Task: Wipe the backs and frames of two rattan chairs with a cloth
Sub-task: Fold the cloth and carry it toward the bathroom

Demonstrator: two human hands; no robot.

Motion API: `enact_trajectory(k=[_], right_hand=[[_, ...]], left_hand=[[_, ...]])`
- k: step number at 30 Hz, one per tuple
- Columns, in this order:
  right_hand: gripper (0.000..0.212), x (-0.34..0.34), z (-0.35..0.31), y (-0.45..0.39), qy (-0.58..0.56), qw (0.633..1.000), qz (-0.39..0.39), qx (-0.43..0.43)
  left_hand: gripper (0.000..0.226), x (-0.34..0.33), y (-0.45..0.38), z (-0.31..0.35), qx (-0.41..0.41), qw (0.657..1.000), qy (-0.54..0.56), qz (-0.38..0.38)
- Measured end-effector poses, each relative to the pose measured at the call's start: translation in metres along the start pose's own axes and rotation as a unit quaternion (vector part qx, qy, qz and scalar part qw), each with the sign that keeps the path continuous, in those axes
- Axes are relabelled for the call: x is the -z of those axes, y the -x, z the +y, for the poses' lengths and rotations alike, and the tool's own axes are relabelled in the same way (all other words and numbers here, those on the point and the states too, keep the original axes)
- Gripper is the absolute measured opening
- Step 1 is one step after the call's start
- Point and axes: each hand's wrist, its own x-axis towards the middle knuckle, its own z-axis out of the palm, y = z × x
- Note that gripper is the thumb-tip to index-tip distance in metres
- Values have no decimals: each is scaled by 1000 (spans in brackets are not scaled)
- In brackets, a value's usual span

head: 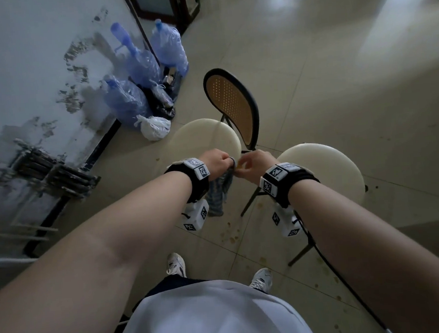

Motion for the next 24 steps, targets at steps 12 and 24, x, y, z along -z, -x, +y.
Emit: enact_trajectory(k=[12,24], right_hand=[[11,-95,-162,-107,134,989,-49,27],[32,-202,-369,-233,175,974,-96,108]], left_hand=[[37,112,24,-175,-4,998,23,59],[37,234,57,-433,105,980,-51,163]])
